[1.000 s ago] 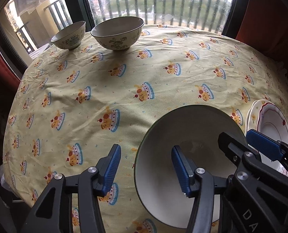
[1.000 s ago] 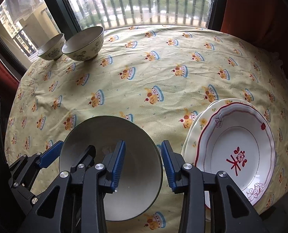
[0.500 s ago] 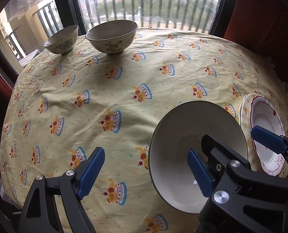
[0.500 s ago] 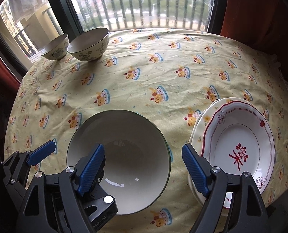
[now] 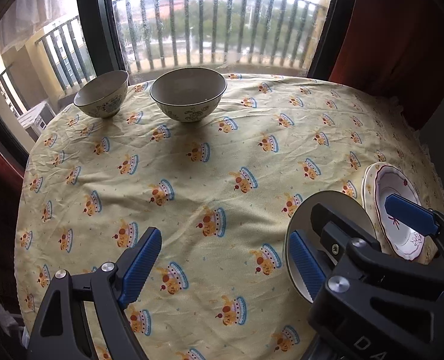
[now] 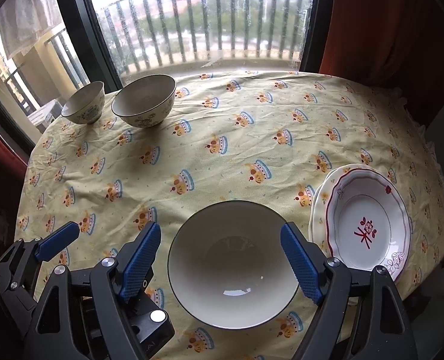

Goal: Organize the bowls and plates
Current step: 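Move both grippers to another cream bowl on the table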

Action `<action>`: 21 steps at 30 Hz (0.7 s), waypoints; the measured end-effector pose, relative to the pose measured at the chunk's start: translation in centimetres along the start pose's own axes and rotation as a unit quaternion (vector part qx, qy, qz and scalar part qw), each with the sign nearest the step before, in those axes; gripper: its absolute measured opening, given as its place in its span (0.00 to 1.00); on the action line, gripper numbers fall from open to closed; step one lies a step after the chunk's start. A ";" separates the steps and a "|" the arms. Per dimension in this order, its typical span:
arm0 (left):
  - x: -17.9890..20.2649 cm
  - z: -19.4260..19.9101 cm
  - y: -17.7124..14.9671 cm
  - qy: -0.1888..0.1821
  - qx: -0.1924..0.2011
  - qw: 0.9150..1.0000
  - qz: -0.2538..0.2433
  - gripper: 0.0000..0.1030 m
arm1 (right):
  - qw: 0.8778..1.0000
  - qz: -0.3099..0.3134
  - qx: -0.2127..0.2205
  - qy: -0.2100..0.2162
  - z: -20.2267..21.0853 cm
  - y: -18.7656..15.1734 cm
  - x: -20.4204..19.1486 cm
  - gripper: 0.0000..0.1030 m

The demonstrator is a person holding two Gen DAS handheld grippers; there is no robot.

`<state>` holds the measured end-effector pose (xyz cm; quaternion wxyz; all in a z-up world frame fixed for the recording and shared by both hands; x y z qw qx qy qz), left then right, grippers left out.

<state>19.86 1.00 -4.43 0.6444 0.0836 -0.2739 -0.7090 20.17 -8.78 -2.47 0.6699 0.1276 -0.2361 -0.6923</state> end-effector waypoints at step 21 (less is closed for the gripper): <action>-6.6 0.5 7.2 0.025 0.046 0.998 0.019 0.76 | 0.998 0.034 0.051 -0.023 0.0 8.3 -6.0 0.82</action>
Point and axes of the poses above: each gripper's, at about its wrist camera, not at the fingertips, and z roughly against the way its jaws point, x to its right, y to its top, the point moved 8 cm from there along -z, roughly the way its jaws point, and after that the axes turned 11 degrees about -y, right-handed, at the moved point
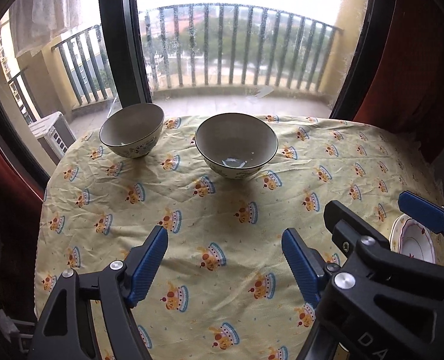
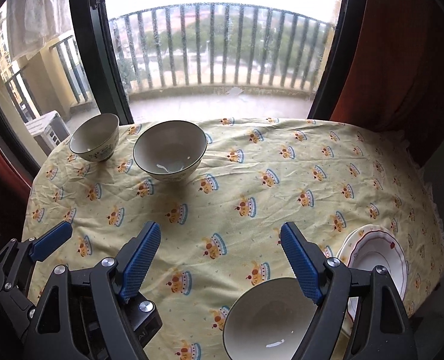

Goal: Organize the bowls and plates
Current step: 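Move both grippers to another cream bowl on the table, then close both grippers on the rim of the second cream bowl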

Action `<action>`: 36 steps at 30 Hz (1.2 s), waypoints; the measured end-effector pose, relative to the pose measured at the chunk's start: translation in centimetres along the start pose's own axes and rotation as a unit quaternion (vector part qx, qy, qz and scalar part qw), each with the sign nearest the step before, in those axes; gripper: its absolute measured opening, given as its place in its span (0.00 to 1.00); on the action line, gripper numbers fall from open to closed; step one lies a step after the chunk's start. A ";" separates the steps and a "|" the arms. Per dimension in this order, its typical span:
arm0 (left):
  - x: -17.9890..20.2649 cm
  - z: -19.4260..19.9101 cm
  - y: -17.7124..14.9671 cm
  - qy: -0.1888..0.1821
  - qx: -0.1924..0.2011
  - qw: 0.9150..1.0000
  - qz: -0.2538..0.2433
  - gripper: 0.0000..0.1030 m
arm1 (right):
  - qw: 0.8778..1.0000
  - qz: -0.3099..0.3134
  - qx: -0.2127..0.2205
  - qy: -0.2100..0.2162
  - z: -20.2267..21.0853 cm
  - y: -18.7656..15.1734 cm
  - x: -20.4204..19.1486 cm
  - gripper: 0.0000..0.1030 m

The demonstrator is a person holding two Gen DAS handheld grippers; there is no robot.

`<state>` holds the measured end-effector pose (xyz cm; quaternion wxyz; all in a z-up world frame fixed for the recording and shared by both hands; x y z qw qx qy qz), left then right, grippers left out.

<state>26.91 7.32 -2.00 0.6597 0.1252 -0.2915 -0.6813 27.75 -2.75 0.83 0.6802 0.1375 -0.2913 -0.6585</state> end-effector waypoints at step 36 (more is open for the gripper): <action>-6.2 -13.9 10.2 0.108 0.017 0.992 0.064 0.36 | 0.996 -0.023 -0.013 0.089 -17.5 10.9 -4.8 0.58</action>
Point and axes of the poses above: each gripper's, at about its wrist camera, not at the fingertips, and z roughly against the way its jaws point, x to its right, y to its top, the point moved 8 cm from there along -z, roughly the way its jaws point, and after that the axes turned 11 degrees about -y, right-handed, at the moved point
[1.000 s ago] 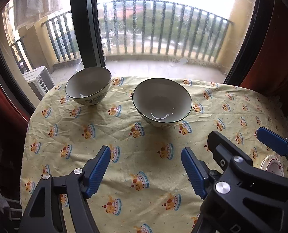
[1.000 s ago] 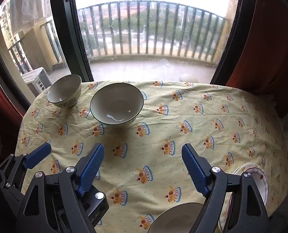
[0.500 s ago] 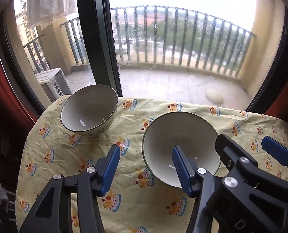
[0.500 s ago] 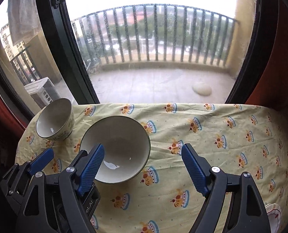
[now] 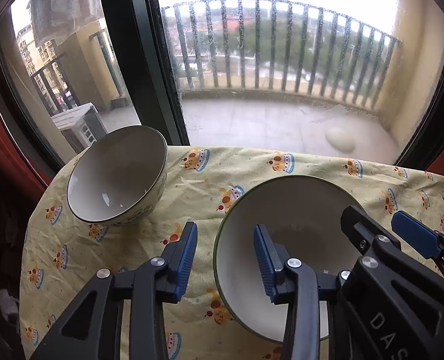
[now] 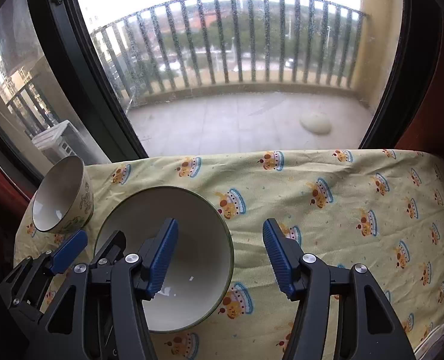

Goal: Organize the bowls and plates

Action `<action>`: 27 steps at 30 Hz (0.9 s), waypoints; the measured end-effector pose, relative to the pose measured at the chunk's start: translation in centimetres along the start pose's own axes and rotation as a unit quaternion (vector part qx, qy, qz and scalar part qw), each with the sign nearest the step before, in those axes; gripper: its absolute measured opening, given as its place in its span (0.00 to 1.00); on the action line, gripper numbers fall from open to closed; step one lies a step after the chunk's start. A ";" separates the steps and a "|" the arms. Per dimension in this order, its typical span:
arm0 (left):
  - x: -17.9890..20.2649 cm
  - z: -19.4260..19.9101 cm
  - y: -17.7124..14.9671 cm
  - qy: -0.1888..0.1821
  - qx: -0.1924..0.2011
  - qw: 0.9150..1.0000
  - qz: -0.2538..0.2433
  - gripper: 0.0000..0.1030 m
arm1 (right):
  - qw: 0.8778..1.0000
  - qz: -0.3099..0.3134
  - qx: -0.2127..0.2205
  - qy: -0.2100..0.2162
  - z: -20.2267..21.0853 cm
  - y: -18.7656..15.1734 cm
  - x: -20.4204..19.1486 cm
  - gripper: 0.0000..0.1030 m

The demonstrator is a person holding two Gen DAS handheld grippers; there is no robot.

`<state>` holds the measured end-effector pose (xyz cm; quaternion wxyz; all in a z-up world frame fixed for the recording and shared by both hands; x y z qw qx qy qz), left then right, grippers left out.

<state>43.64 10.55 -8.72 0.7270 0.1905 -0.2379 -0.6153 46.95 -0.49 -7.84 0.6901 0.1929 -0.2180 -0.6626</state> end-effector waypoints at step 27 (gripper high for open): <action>0.3 -1.8 -0.9 -0.004 -0.018 1.000 0.003 0.25 | 0.999 0.010 -0.029 0.025 -3.0 -0.9 -0.7 0.23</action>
Point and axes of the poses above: each gripper's, at about its wrist camera, not at the fingertips, and z roughly against the way its jaws point, x to its right, y to its top, the point moved 8 cm from there along -z, roughly the way its jaws point, and after that the axes turned 11 degrees about -y, right-handed, at the moved point
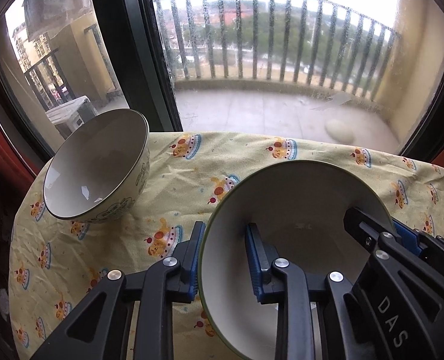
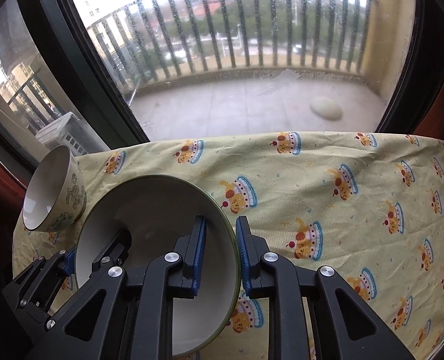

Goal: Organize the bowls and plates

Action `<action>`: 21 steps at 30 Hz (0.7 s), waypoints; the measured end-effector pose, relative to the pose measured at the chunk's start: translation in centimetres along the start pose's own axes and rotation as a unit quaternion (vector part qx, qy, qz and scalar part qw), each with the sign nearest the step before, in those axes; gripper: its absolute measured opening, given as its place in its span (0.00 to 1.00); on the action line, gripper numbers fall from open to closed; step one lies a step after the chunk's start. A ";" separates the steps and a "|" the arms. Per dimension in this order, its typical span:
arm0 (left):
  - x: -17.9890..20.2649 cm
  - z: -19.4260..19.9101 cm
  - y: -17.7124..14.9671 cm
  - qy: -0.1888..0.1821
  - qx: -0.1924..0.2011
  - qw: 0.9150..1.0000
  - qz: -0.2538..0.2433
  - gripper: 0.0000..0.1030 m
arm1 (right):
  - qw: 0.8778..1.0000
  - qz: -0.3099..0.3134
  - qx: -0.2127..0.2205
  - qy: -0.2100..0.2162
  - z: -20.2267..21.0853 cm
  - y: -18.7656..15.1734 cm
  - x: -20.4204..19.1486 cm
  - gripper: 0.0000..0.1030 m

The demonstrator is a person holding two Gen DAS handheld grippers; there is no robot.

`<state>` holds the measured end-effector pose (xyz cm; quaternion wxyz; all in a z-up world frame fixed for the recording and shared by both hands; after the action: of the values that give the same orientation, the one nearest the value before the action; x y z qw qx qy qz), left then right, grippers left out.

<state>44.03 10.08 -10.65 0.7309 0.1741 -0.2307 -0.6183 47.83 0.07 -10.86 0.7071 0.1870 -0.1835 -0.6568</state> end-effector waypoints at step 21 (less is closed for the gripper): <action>0.6 3.2 -0.6 -0.019 -0.001 1.000 -0.003 0.24 | 1.000 -0.011 -0.002 -0.016 3.8 -0.6 0.6 0.23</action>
<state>41.89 9.45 -8.22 0.7247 0.1624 -0.2438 -0.6237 45.40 -0.66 -7.92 0.6972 0.1767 -0.1913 -0.6679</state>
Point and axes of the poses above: each gripper's, at about its wrist camera, not at the fingertips, and z roughly against the way its jaws point, x to its right, y to its top, the point moved 8 cm from there along -z, roughly the way its jaws point, and after that the axes turned 11 degrees about -y, right-handed, at the moved point
